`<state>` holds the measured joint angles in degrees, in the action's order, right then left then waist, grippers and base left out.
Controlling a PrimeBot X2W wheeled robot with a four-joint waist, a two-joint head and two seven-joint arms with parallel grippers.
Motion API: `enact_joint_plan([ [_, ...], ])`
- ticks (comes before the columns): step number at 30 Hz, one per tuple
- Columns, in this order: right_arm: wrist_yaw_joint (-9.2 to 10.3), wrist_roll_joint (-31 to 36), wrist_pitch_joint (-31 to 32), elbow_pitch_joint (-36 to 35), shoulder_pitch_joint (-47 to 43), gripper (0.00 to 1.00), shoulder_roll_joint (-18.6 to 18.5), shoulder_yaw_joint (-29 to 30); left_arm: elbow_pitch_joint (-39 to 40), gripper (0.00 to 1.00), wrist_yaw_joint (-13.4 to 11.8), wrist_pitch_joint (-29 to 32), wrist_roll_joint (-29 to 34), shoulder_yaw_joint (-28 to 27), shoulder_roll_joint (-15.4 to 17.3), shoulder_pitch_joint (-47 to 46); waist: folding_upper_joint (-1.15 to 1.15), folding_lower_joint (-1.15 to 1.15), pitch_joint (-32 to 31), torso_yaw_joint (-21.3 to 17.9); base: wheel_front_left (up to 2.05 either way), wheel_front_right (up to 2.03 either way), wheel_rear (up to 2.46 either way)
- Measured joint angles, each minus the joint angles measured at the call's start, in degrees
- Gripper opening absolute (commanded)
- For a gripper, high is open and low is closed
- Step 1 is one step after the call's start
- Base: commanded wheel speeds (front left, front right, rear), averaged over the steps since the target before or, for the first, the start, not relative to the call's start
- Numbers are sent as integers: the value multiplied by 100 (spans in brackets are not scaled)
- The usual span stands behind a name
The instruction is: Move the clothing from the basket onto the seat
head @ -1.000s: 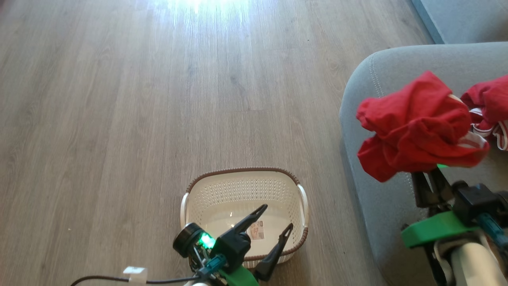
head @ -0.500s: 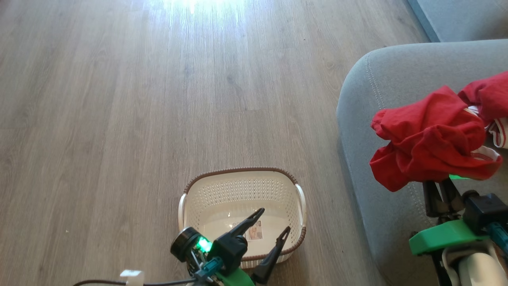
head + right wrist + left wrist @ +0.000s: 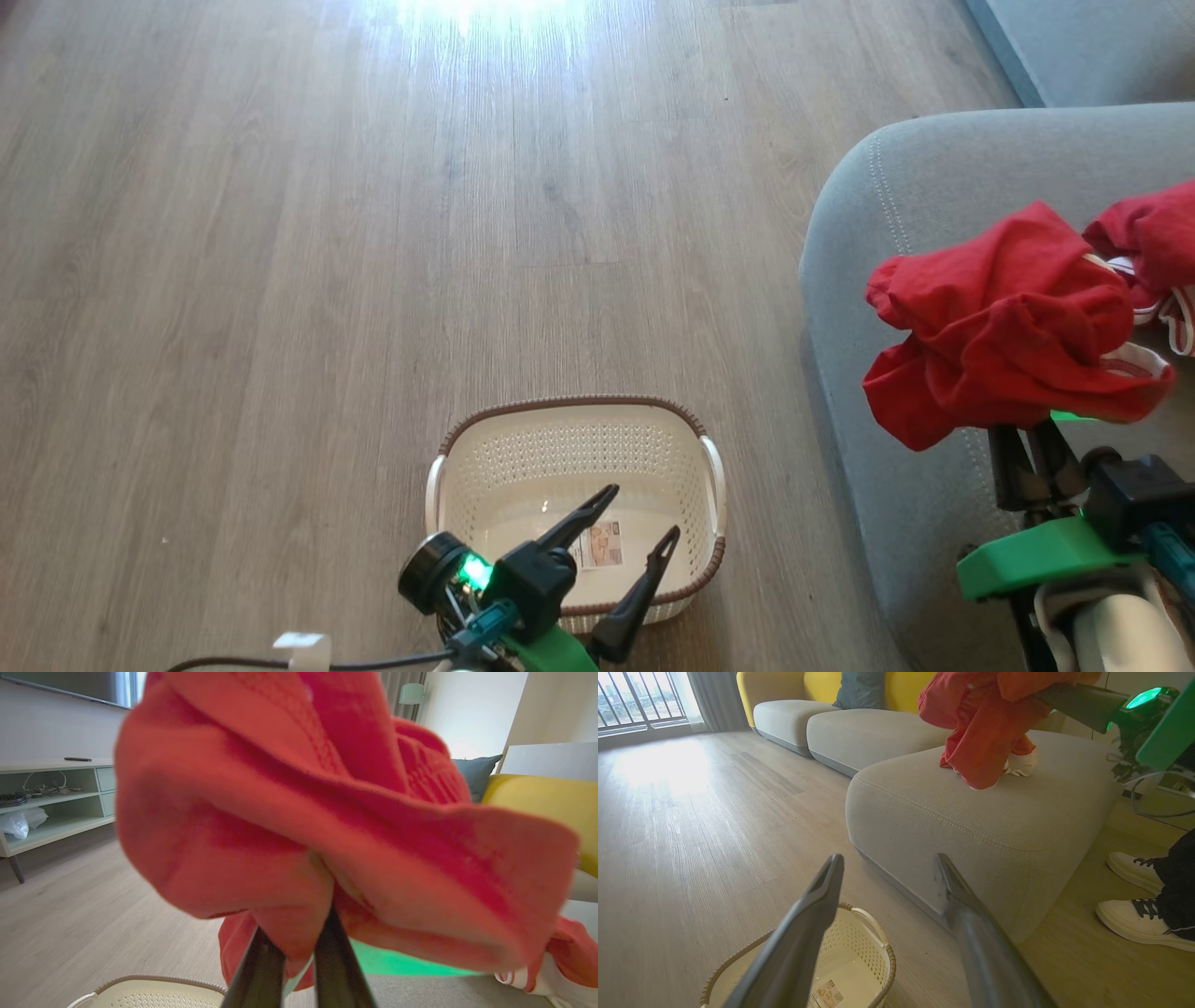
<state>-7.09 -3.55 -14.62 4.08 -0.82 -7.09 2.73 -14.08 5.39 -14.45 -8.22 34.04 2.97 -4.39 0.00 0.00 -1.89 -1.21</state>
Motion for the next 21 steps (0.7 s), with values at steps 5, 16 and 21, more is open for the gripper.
enact_joint_plan([
  [5, 0, -65, -1, -11, 1, 0, 16, 48, 3, 100, -1, 0, -58, -51, 1, 47, 0, 0, -5, -145, 0, 0, 0],
  [16, 0, -63, 0, -109, 25, 0, 27, -42, 111, 100, -1, 0, -26, -32, 1, 66, 0, 0, 148, -1090, 0, 0, 0],
  [21, 0, -62, 0, -135, 35, 0, 57, -45, 126, 100, 26, 0, -7, -14, 1, 8, 0, 0, 260, -1625, 0, 0, 0],
])
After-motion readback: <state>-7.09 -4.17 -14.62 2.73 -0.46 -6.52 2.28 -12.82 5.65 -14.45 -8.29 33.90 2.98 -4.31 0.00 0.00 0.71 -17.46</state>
